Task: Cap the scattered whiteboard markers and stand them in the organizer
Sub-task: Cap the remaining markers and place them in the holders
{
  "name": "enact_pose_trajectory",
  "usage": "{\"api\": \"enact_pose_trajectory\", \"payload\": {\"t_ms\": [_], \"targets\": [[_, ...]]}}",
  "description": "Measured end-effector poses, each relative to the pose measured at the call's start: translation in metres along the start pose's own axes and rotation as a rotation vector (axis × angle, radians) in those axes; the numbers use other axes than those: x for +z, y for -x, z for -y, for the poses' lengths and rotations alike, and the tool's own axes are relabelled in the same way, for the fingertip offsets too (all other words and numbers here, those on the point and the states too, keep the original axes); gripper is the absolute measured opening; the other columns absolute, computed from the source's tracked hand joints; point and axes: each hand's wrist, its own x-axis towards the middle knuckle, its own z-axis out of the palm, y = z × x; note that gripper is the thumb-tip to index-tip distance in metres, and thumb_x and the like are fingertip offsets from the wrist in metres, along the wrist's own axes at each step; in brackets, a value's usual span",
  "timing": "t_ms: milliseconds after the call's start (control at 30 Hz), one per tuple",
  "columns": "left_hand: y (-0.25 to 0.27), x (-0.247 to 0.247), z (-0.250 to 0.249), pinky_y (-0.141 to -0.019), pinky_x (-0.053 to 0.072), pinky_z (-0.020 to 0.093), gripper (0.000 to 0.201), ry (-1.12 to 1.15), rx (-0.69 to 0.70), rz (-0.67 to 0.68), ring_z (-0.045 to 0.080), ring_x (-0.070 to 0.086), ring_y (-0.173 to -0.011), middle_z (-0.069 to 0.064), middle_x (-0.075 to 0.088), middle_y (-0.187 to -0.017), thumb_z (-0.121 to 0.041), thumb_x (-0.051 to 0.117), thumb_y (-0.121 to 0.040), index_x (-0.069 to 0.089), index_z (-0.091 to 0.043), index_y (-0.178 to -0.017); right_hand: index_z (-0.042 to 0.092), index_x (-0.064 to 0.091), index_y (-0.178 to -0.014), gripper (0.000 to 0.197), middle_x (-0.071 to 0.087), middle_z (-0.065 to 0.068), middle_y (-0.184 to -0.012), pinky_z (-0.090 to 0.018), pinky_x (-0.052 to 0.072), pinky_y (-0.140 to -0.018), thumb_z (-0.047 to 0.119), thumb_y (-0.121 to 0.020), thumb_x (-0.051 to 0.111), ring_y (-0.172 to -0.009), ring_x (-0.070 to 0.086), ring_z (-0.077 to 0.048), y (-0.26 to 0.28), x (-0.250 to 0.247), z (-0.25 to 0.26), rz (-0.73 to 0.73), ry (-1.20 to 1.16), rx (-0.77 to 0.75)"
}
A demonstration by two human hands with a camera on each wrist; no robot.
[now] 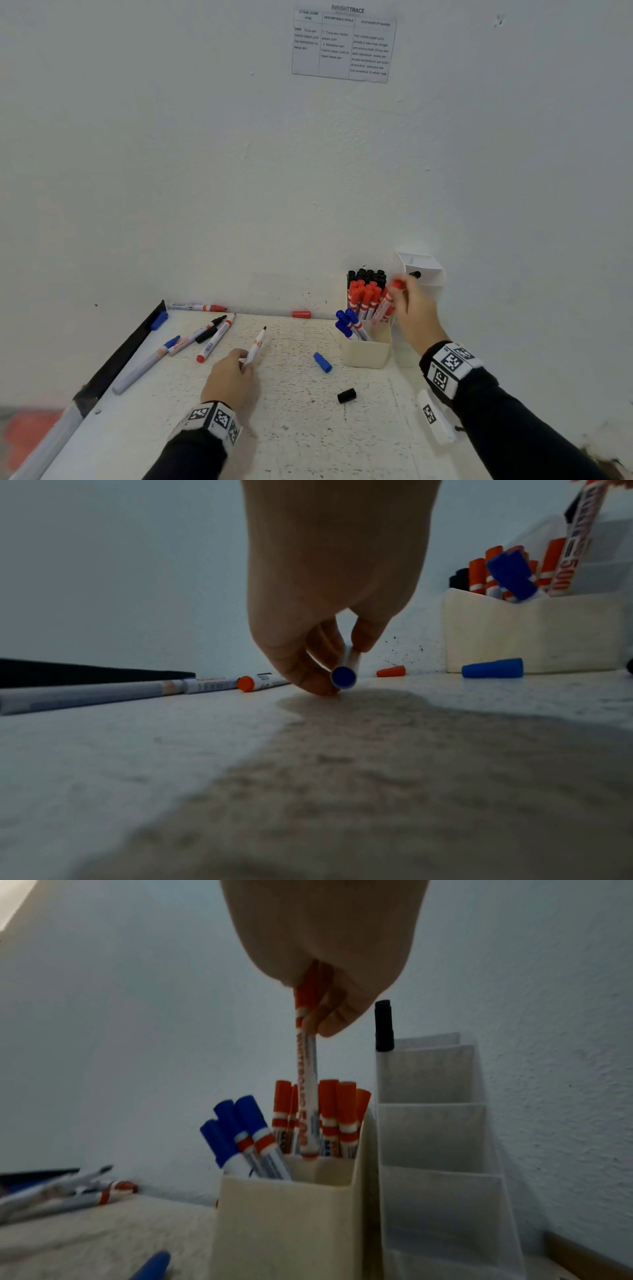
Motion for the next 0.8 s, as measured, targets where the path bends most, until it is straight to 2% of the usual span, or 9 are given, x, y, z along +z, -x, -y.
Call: {"api": "enact_pose_trajectory", "payload": {"t_ms": [100, 333, 400, 467, 533, 600, 633, 700, 800], "targets": [[-0.001, -0.003, 0.004, -0.083, 0.045, 0.026, 0.033, 0.011, -0.021, 0.0, 0.013, 0.052, -0.086, 0.01, 0.062, -0.115, -0.02, 0.046, -0.096, 0.049, -0.011, -0.128, 0.004, 0.054, -0.107, 0.017, 0.058, 0.002, -0.086, -0.022, 0.048, -0.073, 0.008, -0.095, 0.043, -0.079, 0.058, -0.015, -0.011, -0.003, 0.01, -0.117, -0.054, -0.027], [-0.002, 0.0, 0.004, -0.073, 0.042, 0.022, 0.032, 0.038, -0.002, -0.015, 0.013, 0.052, -0.081, 0.011, 0.062, -0.115, -0.018, 0.047, -0.095, 0.05, -0.01, -0.126, 0.008, 0.055, -0.106, 0.016, 0.061, -0.007, -0.085, -0.038, 0.053, -0.072, 0.01, -0.096, 0.043, -0.075, 0.058, -0.02, -0.017, 0.01, 0.002, -0.042, 0.018, 0.03], [-0.003, 0.0, 0.006, -0.073, 0.042, 0.022, 0.032, 0.038, -0.004, -0.023, 0.013, 0.052, -0.081, 0.011, 0.062, -0.116, -0.018, 0.047, -0.095, 0.049, -0.01, -0.126, 0.01, 0.055, -0.108, 0.017, 0.061, -0.006, -0.083, -0.034, 0.052, -0.067, 0.012, -0.097, 0.042, -0.071, 0.058, -0.02, -0.021, 0.01, 0.004, -0.034, 0.026, 0.05], [-0.004, 0.001, 0.007, -0.077, 0.045, 0.024, 0.033, 0.049, -0.01, -0.024, 0.014, 0.053, -0.083, 0.011, 0.062, -0.116, -0.018, 0.048, -0.094, 0.049, -0.011, -0.126, 0.01, 0.055, -0.11, 0.019, 0.061, -0.005, -0.084, -0.023, 0.049, -0.06, 0.013, -0.097, 0.042, -0.066, 0.056, -0.014, -0.027, 0.008, 0.01, 0.016, 0.086, 0.052], [-0.004, 0.001, 0.007, -0.082, 0.048, 0.028, 0.034, 0.063, -0.017, -0.023, 0.016, 0.055, -0.087, 0.011, 0.061, -0.117, -0.018, 0.049, -0.094, 0.049, -0.011, -0.127, 0.008, 0.053, -0.115, 0.022, 0.059, -0.005, -0.091, -0.023, 0.052, -0.065, 0.013, -0.098, 0.04, -0.071, 0.056, -0.012, -0.035, 0.005, 0.016, 0.015, 0.088, 0.065], [-0.003, 0.001, 0.006, -0.086, 0.047, 0.029, 0.034, 0.067, -0.02, -0.027, 0.019, 0.057, -0.093, 0.011, 0.06, -0.12, -0.018, 0.049, -0.094, 0.048, -0.011, -0.128, 0.006, 0.05, -0.119, 0.025, 0.058, -0.009, -0.101, -0.032, 0.054, -0.081, 0.012, -0.098, 0.038, -0.087, 0.059, -0.018, -0.04, 0.001, 0.023, -0.1, 0.01, 0.07], [-0.003, 0.0, 0.006, -0.086, 0.047, 0.029, 0.034, 0.071, -0.021, -0.028, 0.019, 0.058, -0.095, 0.011, 0.06, -0.121, -0.018, 0.049, -0.094, 0.048, -0.011, -0.128, 0.005, 0.05, -0.12, 0.026, 0.058, -0.011, -0.107, -0.032, 0.051, -0.085, 0.012, -0.098, 0.037, -0.094, 0.058, -0.018, -0.042, -0.002, 0.025, -0.18, 0.004, 0.05], [-0.002, 0.0, 0.004, -0.086, 0.047, 0.028, 0.035, 0.079, -0.018, -0.028, 0.019, 0.058, -0.097, 0.011, 0.059, -0.122, -0.018, 0.049, -0.094, 0.047, -0.01, -0.129, 0.003, 0.051, -0.119, 0.026, 0.057, -0.012, -0.11, -0.027, 0.046, -0.084, 0.011, -0.098, 0.037, -0.095, 0.054, -0.016, -0.043, -0.005, 0.026, -0.275, 0.069, -0.005], [-0.001, -0.001, 0.003, -0.089, 0.047, 0.029, 0.036, 0.084, -0.029, -0.02, 0.022, 0.058, -0.103, 0.012, 0.058, -0.123, -0.019, 0.049, -0.094, 0.046, -0.009, -0.129, 0.003, 0.053, -0.115, 0.024, 0.058, -0.012, -0.101, -0.023, 0.04, -0.076, 0.009, -0.097, 0.037, -0.086, 0.054, -0.017, -0.041, -0.002, 0.02, -0.208, 0.108, -0.006]]}}
